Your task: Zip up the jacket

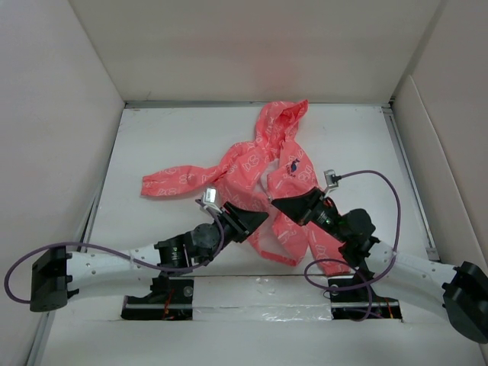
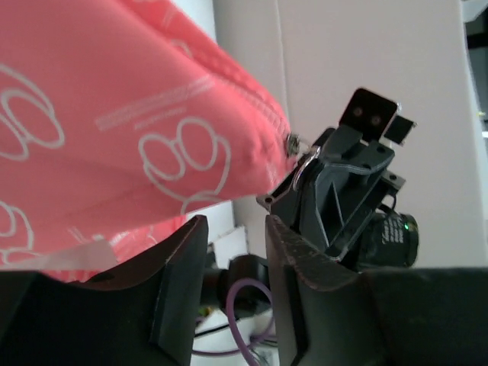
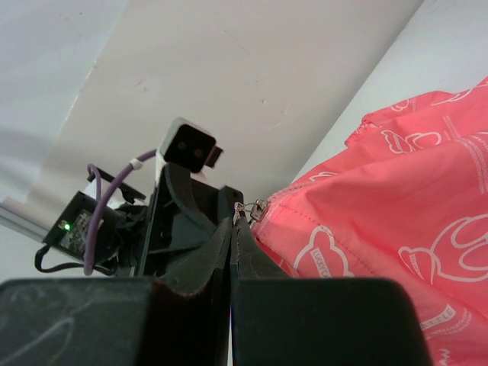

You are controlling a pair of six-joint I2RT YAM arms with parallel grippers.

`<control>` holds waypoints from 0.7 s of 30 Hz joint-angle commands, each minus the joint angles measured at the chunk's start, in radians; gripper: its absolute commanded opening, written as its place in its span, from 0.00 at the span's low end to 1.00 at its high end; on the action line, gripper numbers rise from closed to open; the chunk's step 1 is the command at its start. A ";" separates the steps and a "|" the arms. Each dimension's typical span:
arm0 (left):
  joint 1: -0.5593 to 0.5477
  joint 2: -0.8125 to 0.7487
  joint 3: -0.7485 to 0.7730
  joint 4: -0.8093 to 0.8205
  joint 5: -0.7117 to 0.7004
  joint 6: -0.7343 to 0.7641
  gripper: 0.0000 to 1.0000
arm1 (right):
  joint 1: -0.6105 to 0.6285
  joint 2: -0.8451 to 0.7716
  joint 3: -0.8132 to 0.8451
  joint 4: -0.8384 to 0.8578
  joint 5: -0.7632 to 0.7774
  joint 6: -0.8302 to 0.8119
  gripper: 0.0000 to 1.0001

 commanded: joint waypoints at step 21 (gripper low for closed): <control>-0.053 0.247 -0.185 0.677 -0.072 -0.435 0.66 | 0.144 -0.019 -0.087 0.166 0.182 -0.161 0.00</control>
